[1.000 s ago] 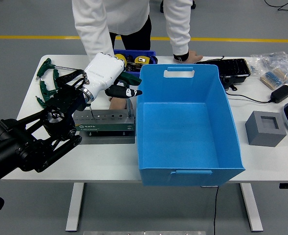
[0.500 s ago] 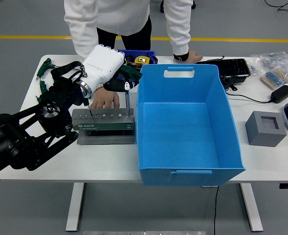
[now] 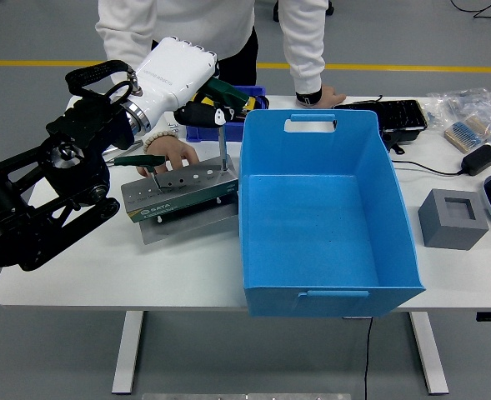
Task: Lift tool from toolbox,place it in box,lift tool from toolbox,place it in box
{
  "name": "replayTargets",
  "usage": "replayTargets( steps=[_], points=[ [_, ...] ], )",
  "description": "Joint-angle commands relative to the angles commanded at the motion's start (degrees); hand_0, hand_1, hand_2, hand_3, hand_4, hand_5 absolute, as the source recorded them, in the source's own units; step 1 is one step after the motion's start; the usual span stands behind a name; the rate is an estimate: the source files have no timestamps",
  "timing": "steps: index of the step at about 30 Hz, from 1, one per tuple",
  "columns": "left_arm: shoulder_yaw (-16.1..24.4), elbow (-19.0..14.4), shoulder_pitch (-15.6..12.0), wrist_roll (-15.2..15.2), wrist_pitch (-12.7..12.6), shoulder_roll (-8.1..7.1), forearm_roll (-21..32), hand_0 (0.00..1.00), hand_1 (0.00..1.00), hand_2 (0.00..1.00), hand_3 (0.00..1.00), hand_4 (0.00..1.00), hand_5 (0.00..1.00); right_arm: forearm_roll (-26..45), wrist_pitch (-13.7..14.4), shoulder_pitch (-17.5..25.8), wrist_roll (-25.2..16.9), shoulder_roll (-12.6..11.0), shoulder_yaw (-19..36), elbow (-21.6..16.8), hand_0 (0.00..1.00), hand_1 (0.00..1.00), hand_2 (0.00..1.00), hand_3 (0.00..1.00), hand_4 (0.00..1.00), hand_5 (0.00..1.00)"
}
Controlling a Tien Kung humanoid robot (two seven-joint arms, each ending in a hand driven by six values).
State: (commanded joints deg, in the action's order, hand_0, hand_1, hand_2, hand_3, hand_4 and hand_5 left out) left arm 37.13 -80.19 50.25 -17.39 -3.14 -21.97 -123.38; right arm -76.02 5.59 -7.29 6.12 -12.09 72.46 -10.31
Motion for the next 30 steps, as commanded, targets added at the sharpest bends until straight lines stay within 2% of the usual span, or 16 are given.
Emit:
replayTargets(
  steps=[7, 18, 23, 30],
  points=[
    [-1.3, 0.1, 0.3, 0.2, 0.4, 0.29, 1.6, 0.195, 0.002, 0.002, 0.002, 0.684, 0.584, -0.1, 0.0, 0.0, 0.0, 0.0, 0.2, 0.0, 0.853, 0.771, 0.773, 0.801, 0.998, 0.851],
    [-3.2, 2.0, -0.1, 0.7, 0.4, 0.55, 2.2, 0.197, 0.002, 0.002, 0.002, 0.684, 0.574, 0.0, 0.0, 0.3, 0.0, 0.1, 0.1, 0.0, 0.848, 0.769, 0.773, 0.801, 0.998, 0.852],
    [-2.9, 0.5, -2.0, 1.0, 0.0, -0.68, 1.9, 0.197, 0.002, 0.002, 0.002, 0.684, 0.574, 0.4, 0.0, 0.3, -0.1, 0.2, 0.0, 0.0, 0.848, 0.769, 0.773, 0.801, 0.998, 0.852],
    [0.5, -3.7, -5.9, 1.1, -0.3, -2.90, 0.0, 0.196, 0.002, 0.002, 0.002, 0.684, 0.568, 0.7, 0.1, 0.6, 0.0, 0.2, -0.2, 0.0, 0.843, 0.770, 0.773, 0.799, 0.998, 0.852]
  ],
)
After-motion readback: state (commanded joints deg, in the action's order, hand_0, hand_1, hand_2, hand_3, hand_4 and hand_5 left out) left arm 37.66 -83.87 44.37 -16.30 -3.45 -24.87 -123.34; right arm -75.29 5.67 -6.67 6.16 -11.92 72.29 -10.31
